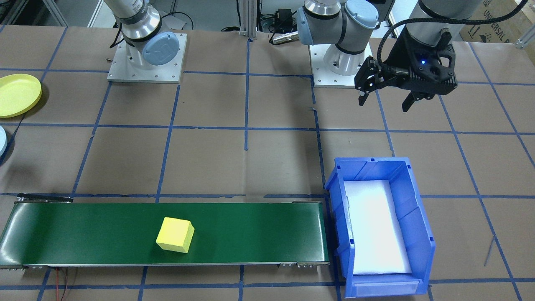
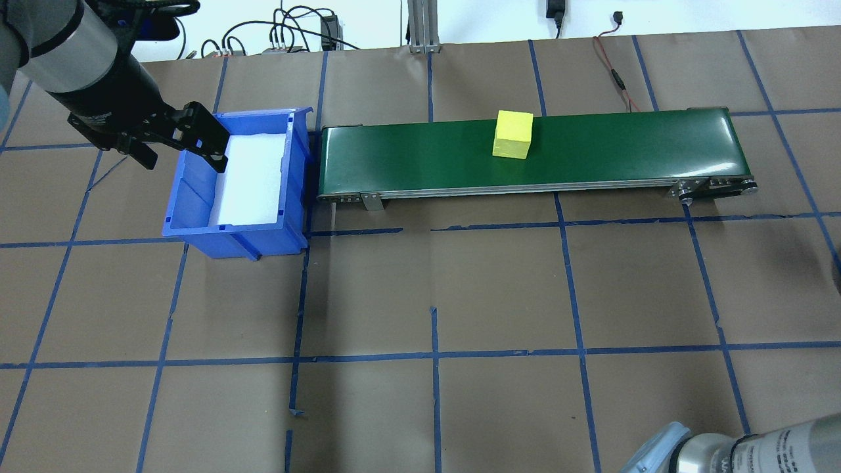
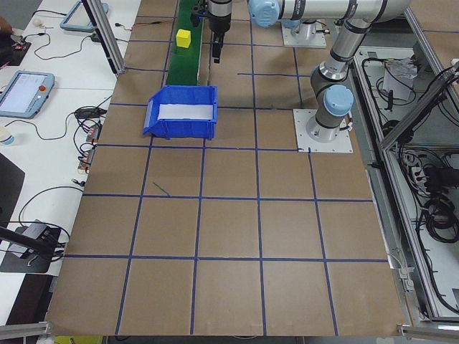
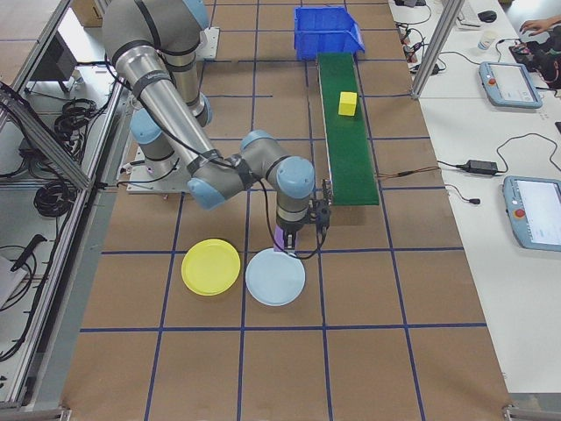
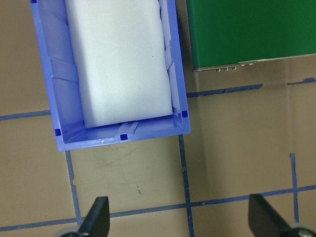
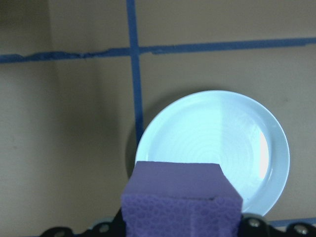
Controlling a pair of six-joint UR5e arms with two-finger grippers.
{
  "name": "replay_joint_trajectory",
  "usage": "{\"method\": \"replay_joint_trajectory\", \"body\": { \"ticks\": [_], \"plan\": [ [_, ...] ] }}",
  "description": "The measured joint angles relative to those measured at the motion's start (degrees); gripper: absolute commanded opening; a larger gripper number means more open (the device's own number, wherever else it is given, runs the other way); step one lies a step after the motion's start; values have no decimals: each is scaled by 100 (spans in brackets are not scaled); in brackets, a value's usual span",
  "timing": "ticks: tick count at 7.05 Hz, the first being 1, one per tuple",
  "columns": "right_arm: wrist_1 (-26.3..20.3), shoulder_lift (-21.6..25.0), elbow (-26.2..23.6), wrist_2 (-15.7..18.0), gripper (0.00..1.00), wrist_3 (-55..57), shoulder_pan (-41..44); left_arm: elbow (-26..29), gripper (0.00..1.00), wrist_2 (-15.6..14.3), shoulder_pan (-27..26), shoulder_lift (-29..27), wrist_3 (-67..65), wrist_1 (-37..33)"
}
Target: Move block left to right into plate
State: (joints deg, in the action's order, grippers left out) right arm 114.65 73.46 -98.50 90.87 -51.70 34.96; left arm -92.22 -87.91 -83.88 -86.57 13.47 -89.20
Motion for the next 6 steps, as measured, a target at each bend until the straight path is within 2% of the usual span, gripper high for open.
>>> {"method": "replay_joint_trajectory", "body": {
  "ticks": [1, 4, 6],
  "plan": [
    [168, -229, -38, -70, 99, -139, -274, -3, 100, 11, 15, -3, 47, -1],
    [604, -552, -110, -136, 100, -184, -475, 4, 100, 47, 148, -31, 227, 19],
    [375, -375, -64, -136, 100, 297, -211, 35, 100, -9, 203, -6, 168, -2]
  ]
}}
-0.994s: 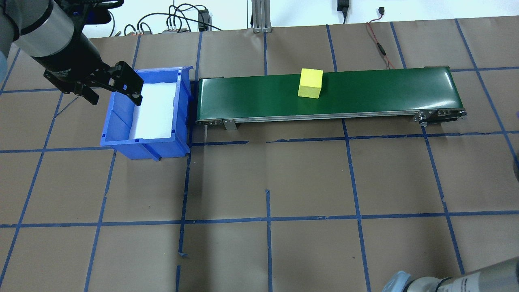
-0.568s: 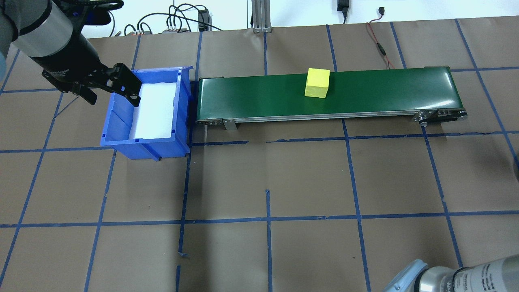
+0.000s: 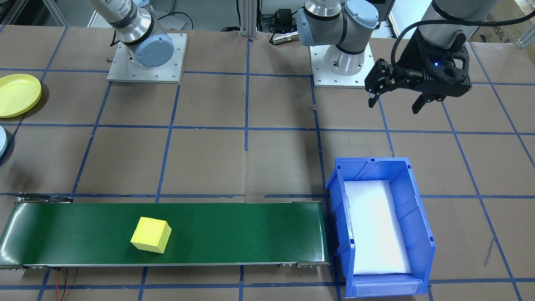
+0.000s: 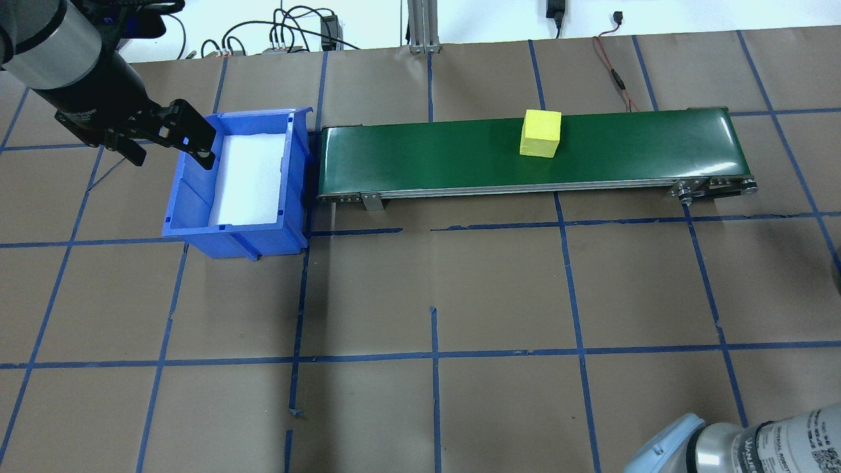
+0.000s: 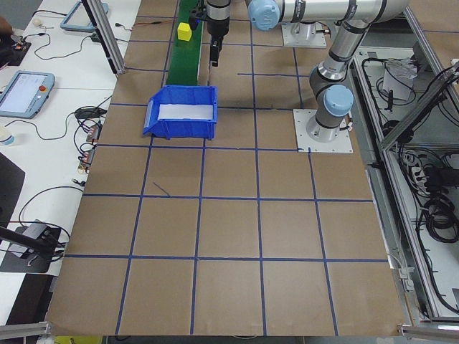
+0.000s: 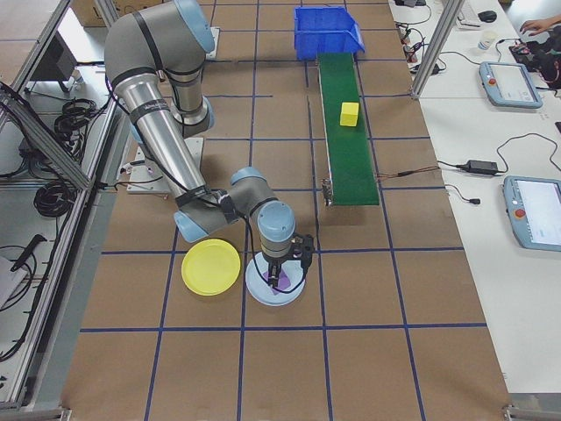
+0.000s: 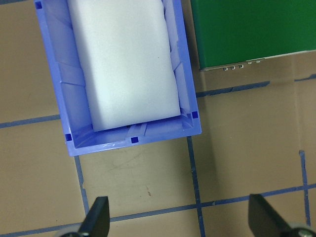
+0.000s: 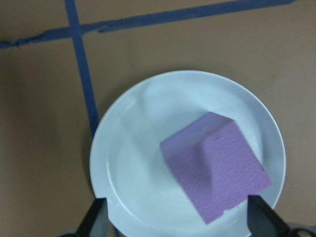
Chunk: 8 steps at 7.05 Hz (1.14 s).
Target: Move block left to right into plate
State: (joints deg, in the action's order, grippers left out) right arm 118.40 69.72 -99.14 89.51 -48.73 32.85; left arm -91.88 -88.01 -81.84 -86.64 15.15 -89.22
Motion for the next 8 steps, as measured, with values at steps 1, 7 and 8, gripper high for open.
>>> {"method": "replay_joint_trajectory", "body": {
  "ticks": [1, 7, 8],
  "plan": [
    [-267, 181, 95, 50, 100, 635, 460, -12, 100, 2, -9, 26, -27, -23],
    [-647, 152, 702, -1546, 100, 3768, 3114, -29, 100, -10, -315, -5, -1489, 127],
    [-434, 37, 760, -1695, 100, 4307, 3418, -34, 100, -51, -404, -16, -1588, 132]
  ]
}}
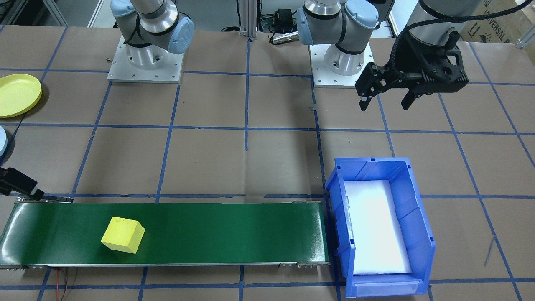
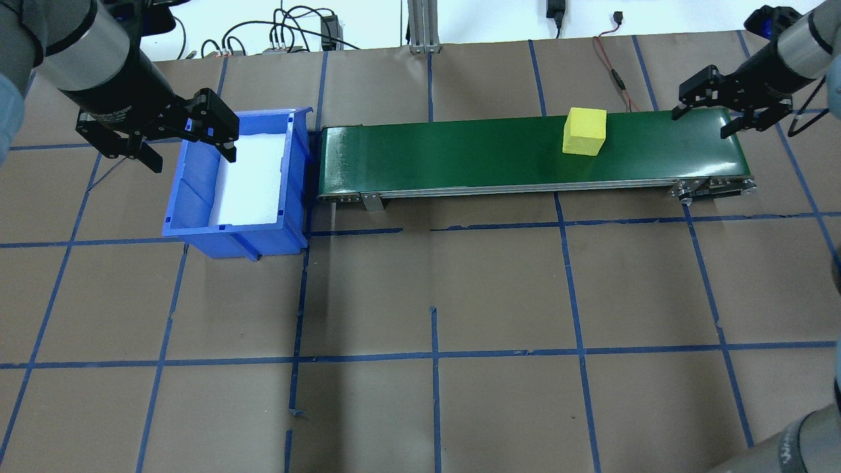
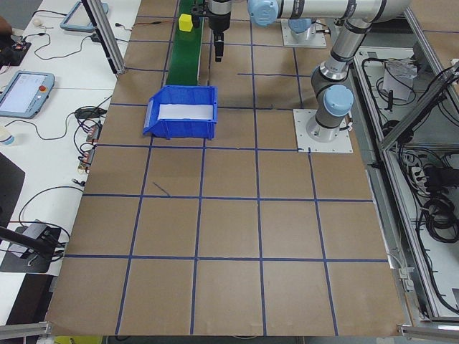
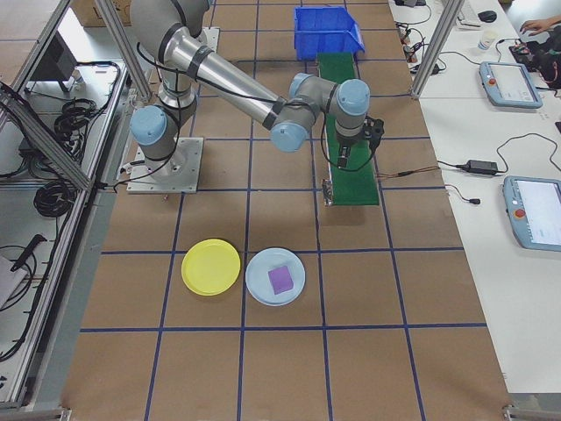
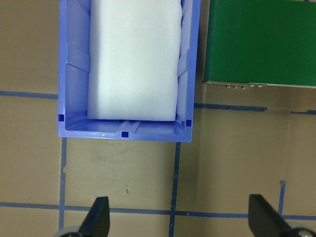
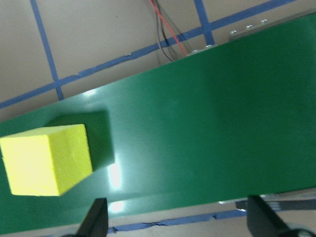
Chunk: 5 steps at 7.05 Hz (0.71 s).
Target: Move block left to right into plate
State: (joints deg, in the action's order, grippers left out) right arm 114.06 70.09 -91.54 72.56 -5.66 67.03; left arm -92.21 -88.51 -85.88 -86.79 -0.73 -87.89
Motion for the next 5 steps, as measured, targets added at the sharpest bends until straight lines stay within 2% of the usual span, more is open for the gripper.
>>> {"method": "replay_joint_trajectory", "body": {
  "ticks": [2, 5],
  "plan": [
    [381, -208, 55, -169, 100, 851, 460, -1, 100, -38, -53, -17, -30, 11],
    [628, -497, 12, -237, 100, 988, 578, -6, 100, -43, -60, -22, -39, 9]
  ]
}}
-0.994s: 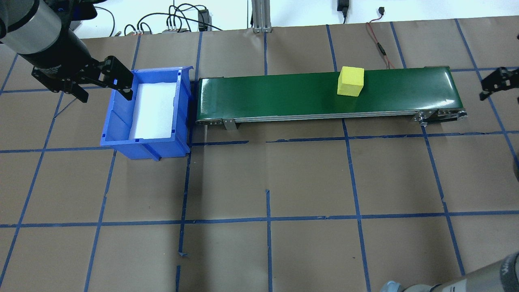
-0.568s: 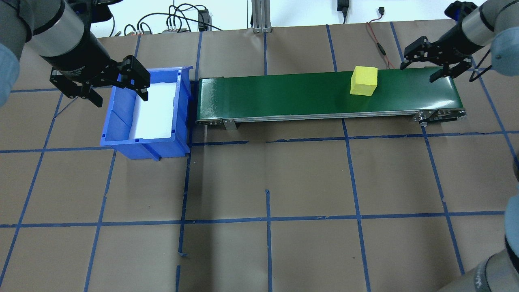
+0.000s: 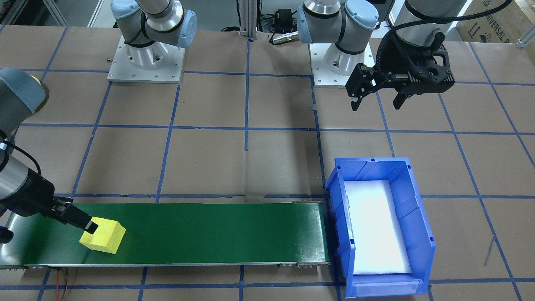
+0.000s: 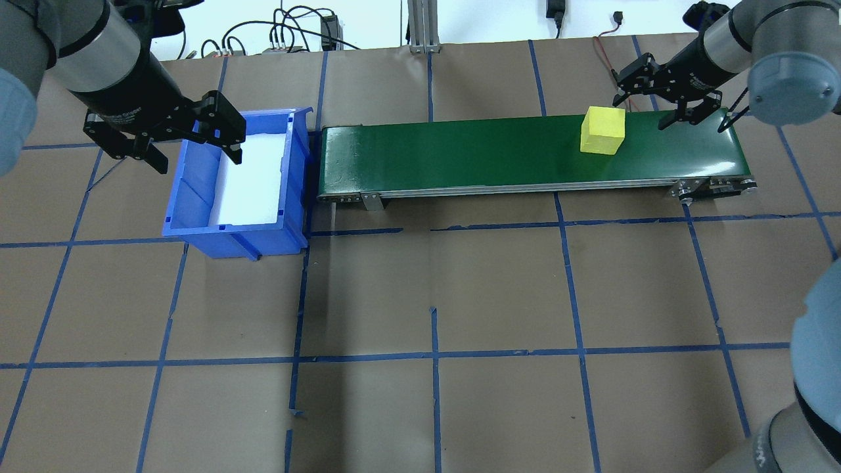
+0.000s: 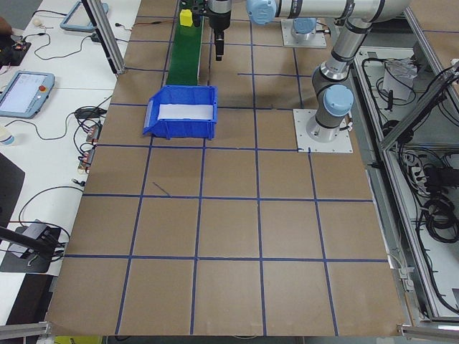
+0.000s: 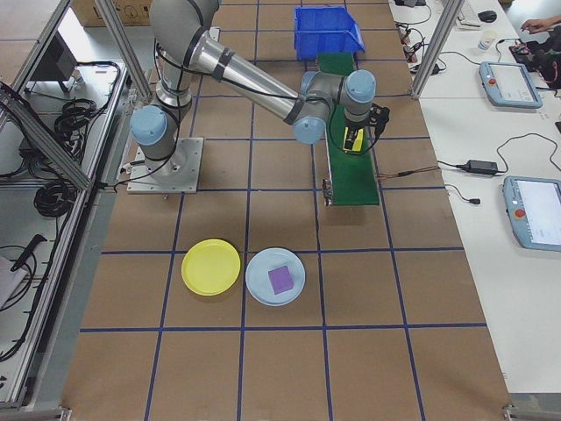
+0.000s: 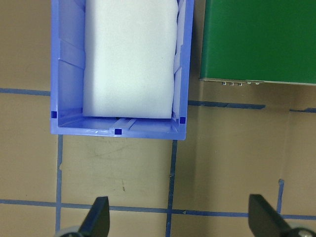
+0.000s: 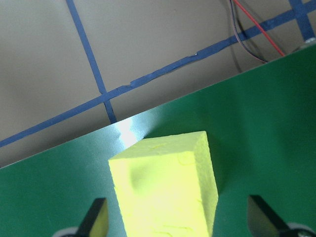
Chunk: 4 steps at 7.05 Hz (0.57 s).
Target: Move block left to right into plate
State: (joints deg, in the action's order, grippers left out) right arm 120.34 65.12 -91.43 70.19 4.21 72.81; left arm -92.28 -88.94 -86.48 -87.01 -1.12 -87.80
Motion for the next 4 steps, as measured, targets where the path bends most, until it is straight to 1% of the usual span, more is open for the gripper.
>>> {"method": "replay_joint_trajectory", "body": {
  "ticks": [2, 3, 4],
  "plan": [
    [179, -181, -9, -4, 100, -72, 5, -1, 100, -6, -6, 0, -2, 0],
    [268, -264, -12, 16, 84, -114, 5, -1, 100, -6, -8, 0, -2, -2],
    [396, -363, -17, 203, 47, -191, 4, -1, 100, -3, -9, 0, -2, -4]
  ]
}}
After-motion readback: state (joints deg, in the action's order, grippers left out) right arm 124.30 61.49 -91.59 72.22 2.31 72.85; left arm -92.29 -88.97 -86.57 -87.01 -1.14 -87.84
